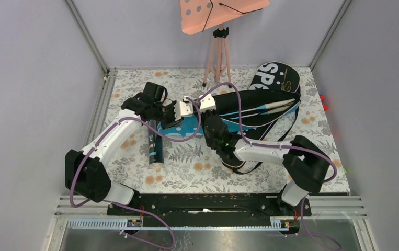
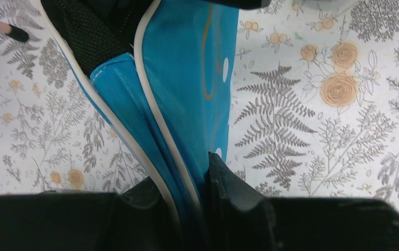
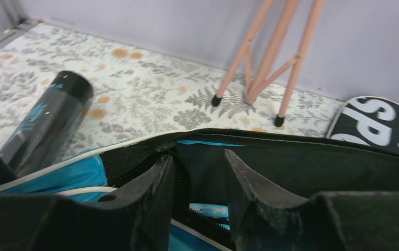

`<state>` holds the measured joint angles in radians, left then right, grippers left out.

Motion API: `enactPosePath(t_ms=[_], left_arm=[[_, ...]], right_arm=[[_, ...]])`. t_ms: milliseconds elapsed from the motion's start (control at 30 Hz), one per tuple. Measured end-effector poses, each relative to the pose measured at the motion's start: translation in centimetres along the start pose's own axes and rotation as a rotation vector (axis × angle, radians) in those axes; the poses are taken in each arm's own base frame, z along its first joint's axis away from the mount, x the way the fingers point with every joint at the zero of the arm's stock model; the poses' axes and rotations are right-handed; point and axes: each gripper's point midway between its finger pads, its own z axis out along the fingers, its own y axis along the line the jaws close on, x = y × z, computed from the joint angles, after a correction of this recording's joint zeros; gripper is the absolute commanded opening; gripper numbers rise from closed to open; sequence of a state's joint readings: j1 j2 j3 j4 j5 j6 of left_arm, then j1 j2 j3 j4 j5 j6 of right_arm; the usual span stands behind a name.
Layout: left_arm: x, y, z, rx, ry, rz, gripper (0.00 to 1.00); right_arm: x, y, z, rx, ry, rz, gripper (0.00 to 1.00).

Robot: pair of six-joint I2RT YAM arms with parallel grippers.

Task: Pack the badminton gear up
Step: Adjust the racket in the racket bag.

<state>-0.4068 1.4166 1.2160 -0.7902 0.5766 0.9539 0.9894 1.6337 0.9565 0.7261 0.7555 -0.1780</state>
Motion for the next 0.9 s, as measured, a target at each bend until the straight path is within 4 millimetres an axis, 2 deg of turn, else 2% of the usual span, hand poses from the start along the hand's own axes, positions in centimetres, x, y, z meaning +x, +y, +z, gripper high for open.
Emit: enactPosePath(t_ms=[233,267,300,367,400,500,600,733,800,900], left_arm=[[-1.3,1.6,0.3,-0.038,-0.054,0.078,0.00],[-1.6,1.7,0.4,-0.042,-0.058,0.089,0.00],[-1.8,1.6,0.5,-0.039,-0.054,0.094,0.00],[-2.0,1.6,0.8,-0.035,-0.058,0.120,0.00],[-2.3,1.8,0.9,-0.041,-0.064,0.153,0.00],[-2.7,1.7,0.8,-0.031,-0.078,0.183,0.00],[-2.8,0.0,0.9,0.031,-0.075,0.151,0.00],[-3.3,-2.5,1.1,0.125,-0.087,0.120,0.00],[-3.2,-4.0,1.1,0.186,-0.089,0.090,0.00],[-3.0,-5.1,1.0,0.236,-0.085,0.052,0.00]], right_arm=[[-1.3,-2.8,0.1,0.161,-0.131,-0.104,0.51],[-1.5,-3.0,0.0,0.164,-0.148,-0.183,0.45],[-1.7,-3.1,0.0,0.170,-0.159,-0.251,0.29],[-2.0,-3.1,-0.3,0.148,-0.182,-0.351,0.04],[-2.2,-2.9,-0.4,0.133,-0.190,-0.369,0.00],[-2.5,-2.4,-1.0,0.007,-0.151,-0.446,0.00],[-2.0,-2.1,-2.0,-0.225,-0.081,-0.511,0.00],[-1.3,-1.9,-4.9,-0.503,-0.029,-0.535,0.00],[-1.2,-1.2,-6.4,-0.647,0.001,-0.539,0.00],[-1.5,0.3,-8.1,-0.816,0.026,-0.519,0.00]])
